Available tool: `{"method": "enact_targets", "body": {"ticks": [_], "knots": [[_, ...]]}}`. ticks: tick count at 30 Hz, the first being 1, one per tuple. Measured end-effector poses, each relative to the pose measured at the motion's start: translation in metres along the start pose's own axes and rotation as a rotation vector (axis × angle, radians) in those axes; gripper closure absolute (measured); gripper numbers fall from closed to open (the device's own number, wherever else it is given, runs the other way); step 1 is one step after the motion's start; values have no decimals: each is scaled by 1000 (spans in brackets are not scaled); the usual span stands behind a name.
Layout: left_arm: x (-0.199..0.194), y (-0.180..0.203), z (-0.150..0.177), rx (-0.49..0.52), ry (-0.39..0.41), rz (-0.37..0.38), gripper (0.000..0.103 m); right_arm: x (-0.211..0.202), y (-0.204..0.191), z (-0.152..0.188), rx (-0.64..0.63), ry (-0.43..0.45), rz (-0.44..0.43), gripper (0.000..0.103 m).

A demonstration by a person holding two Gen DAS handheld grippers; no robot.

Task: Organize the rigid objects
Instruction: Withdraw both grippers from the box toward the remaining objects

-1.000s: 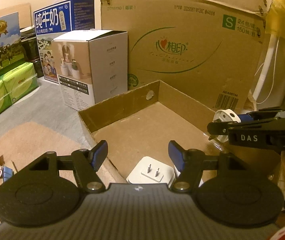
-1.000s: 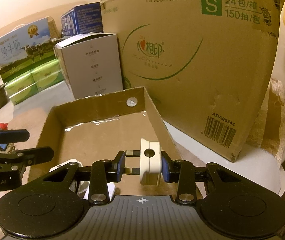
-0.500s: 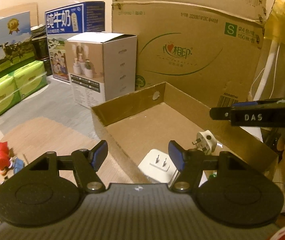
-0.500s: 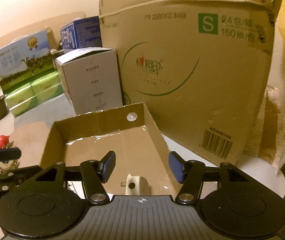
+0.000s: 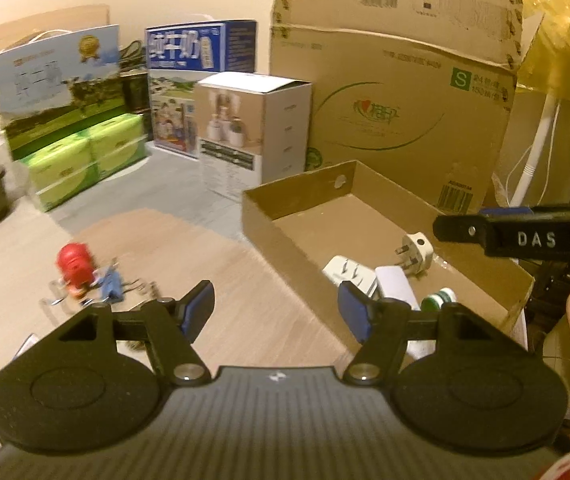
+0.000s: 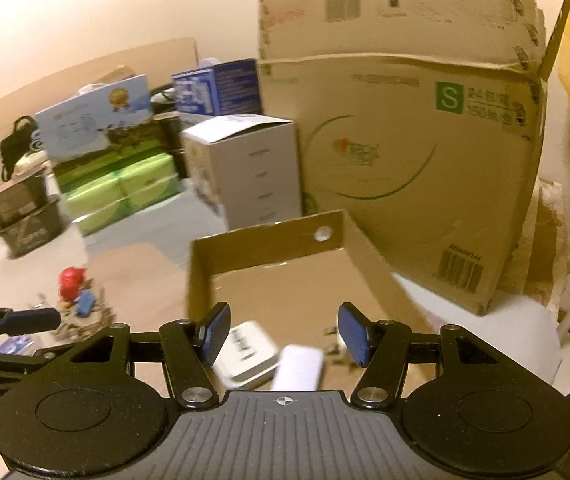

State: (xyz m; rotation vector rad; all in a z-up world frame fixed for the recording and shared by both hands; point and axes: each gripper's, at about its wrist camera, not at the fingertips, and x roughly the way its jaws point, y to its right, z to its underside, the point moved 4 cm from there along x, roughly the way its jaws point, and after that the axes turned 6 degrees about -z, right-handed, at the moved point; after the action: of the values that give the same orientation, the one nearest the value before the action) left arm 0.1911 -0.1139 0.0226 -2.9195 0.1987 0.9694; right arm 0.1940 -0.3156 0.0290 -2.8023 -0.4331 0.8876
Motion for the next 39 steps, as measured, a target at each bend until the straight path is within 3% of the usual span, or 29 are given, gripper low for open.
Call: {"method": "enact_targets", "body": {"ticks": [20,39], "knots": [[-75,-97,62,-63,-20,-152,31,-23,-103,56,-45,-53,-134,42],[-72,-156,79,-68,-45,-200,29,3,-148,75,-91,-106,-190,41]]}}
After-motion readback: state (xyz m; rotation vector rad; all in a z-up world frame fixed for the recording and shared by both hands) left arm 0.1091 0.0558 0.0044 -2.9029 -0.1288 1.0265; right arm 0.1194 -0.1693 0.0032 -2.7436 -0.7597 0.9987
